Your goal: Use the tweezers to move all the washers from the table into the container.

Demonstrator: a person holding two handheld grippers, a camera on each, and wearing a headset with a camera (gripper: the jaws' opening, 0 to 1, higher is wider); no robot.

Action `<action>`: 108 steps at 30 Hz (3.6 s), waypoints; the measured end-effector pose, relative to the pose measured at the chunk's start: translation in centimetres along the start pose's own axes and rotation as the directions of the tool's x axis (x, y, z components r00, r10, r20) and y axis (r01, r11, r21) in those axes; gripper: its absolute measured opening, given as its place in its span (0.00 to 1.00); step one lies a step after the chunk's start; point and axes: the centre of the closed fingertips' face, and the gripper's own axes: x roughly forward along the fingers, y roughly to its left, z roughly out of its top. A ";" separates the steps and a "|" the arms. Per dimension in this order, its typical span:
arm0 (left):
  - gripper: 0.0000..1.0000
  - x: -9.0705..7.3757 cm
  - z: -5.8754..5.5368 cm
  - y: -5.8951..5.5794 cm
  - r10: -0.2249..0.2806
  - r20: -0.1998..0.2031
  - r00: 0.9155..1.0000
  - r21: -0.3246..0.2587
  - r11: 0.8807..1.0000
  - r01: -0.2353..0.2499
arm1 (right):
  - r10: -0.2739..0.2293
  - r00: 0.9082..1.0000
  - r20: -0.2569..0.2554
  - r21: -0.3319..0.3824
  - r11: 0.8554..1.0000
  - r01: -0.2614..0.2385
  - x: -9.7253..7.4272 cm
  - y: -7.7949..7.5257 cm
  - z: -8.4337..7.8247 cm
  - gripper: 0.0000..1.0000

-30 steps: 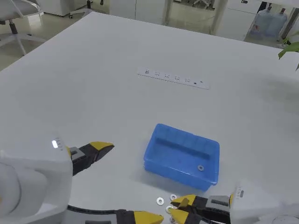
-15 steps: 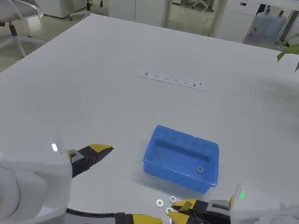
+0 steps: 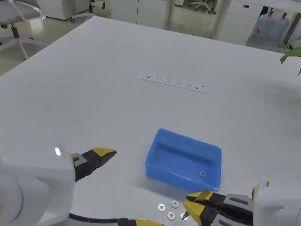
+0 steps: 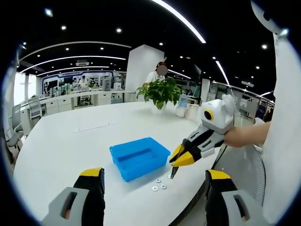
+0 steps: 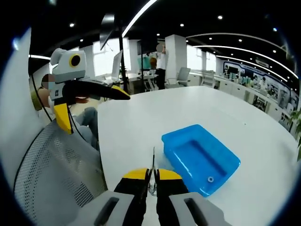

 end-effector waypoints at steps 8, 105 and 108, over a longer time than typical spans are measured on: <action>0.90 0.0 0.3 0.1 0.001 0.006 1.000 0.003 1.000 -0.001 | -0.046 0.996 0.080 0.030 0.999 0.043 -1.0 -2.7 3.1 0.02; 0.89 -0.7 -0.6 0.1 0.003 -0.021 1.000 0.002 1.000 -0.003 | 0.104 0.994 0.024 0.211 0.972 -0.107 3.4 0.0 -2.0 0.03; 0.89 -0.7 -0.5 0.1 0.003 -0.019 1.000 0.001 1.000 -0.003 | 0.111 0.994 0.016 0.195 0.974 -0.112 3.4 0.3 -1.9 0.03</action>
